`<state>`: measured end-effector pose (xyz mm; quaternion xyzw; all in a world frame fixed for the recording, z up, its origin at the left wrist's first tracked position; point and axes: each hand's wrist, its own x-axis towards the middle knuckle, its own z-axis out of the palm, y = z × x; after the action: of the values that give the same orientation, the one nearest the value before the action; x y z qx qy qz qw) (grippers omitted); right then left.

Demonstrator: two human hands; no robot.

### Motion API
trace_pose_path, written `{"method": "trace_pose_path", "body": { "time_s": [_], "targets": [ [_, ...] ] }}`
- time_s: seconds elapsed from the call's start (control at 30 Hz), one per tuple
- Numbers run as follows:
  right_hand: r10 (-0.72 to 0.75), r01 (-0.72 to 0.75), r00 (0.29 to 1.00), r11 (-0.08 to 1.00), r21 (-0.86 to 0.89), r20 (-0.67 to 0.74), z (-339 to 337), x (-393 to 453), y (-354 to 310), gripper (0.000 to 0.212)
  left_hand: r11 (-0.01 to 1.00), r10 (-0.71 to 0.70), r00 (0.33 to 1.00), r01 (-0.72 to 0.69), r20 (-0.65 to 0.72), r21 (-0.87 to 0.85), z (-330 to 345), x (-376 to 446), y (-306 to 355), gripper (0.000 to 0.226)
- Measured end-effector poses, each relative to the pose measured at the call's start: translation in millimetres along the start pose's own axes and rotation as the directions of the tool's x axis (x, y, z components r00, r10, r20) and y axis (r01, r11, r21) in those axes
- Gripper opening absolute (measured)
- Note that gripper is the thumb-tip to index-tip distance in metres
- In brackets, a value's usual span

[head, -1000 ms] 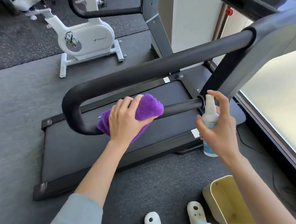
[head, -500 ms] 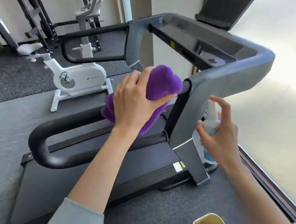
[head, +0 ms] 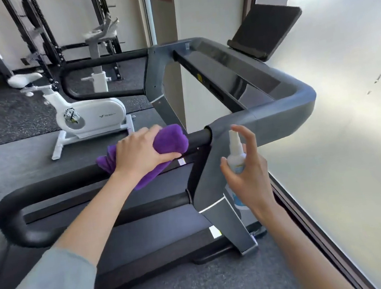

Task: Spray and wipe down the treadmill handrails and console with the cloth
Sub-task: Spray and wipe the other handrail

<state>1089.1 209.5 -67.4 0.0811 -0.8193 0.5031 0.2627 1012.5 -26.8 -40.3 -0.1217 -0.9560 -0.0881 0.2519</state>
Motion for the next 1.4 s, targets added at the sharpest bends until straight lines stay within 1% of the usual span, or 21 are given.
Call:
{"method": "trace_pose_path", "body": {
  "time_s": [0.07, 0.2, 0.3, 0.43, 0.57, 0.63, 0.73, 0.77, 0.83, 0.87, 0.93, 1.0, 1.1, 1.23, 1.33, 1.4],
  "targets": [
    [-0.013, 0.013, 1.0, 1.0, 0.003, 0.01, 6, 2, -2, 0.063, 1.0, -0.01, 0.999, 0.011, -0.052, 0.027, -11, -21, -29, 0.073],
    [-0.027, 0.026, 0.999, 1.0, 0.013, 0.038, 21, 4, -8, 0.064, 0.992, -0.106, 0.993, 0.109, -0.053, 0.058, -28, -42, -67, 0.075],
    [-0.053, 0.051, 0.996, 0.998, 0.027, 0.075, 41, 4, -15, 0.063, 0.994, -0.087, 0.993, 0.092, -0.079, 0.056, -30, -46, -73, 0.074],
    [-0.075, 0.067, 0.989, 0.995, 0.068, 0.124, 69, 4, -28, 0.063, 0.995, -0.065, 0.996, 0.069, -0.063, 0.075, -30, -49, -78, 0.072],
    [-0.104, 0.094, 0.986, 0.992, 0.082, 0.13, 82, 6, -36, 0.064, 0.991, -0.112, 0.991, 0.117, -0.079, 0.07, -38, -60, -95, 0.077],
    [-0.111, 0.102, 0.988, 0.991, 0.091, 0.109, 79, 5, -36, 0.065, 0.987, -0.15, 0.986, 0.154, -0.07, 0.05, -41, -59, -96, 0.077],
    [-0.109, 0.106, 0.994, 0.991, 0.084, 0.028, 67, 5, -29, 0.065, 0.982, -0.176, 0.98, 0.169, -0.095, -0.086, -40, -41, -72, 0.078],
    [-0.098, 0.098, 0.995, 0.992, 0.077, 0.004, 62, 6, -25, 0.064, 0.979, -0.162, 0.982, 0.148, -0.094, -0.141, -35, -30, -57, 0.079],
    [-0.074, 0.075, 0.997, 0.995, 0.069, -0.023, 52, 8, -19, 0.064, 0.978, -0.097, 0.994, 0.086, -0.05, -0.19, -21, -2, -16, 0.081],
    [-0.066, 0.068, 0.997, 0.995, 0.071, -0.028, 48, 9, -16, 0.064, 0.982, -0.062, 0.998, 0.061, -0.002, -0.176, -12, 10, 5, 0.083],
    [-0.062, 0.065, 0.997, 0.995, 0.074, -0.042, 40, 13, -10, 0.063, 0.998, 0.019, 0.995, -0.013, 0.1, -0.061, 9, 27, 44, 0.086],
    [-0.067, 0.07, 0.996, 0.996, 0.06, -0.061, 35, 17, -6, 0.062, 0.998, 0.038, 0.993, -0.043, 0.113, 0.045, 20, 32, 55, 0.086],
    [-0.049, 0.052, 0.996, 0.998, 0.039, -0.077, 34, 20, -3, 0.061, 0.999, 0.023, 0.998, -0.024, 0.054, 0.026, 19, 22, 32, 0.077],
    [-0.041, 0.045, 0.997, 0.996, 0.071, -0.061, 38, 17, -6, 0.062, 1.0, 0.011, 0.999, -0.011, -0.033, -0.008, 2, -4, -11, 0.068],
    [-0.029, 0.03, 1.0, 0.996, 0.09, -0.011, 41, 12, -11, 0.063, 1.0, -0.025, 0.997, 0.025, -0.07, 0.0, -13, -27, -44, 0.069],
    [-0.029, 0.028, 1.0, 0.996, 0.088, 0.007, 45, 9, -13, 0.063, 0.996, -0.084, 0.994, 0.085, -0.07, 0.01, -24, -41, -68, 0.071]
  ]
}}
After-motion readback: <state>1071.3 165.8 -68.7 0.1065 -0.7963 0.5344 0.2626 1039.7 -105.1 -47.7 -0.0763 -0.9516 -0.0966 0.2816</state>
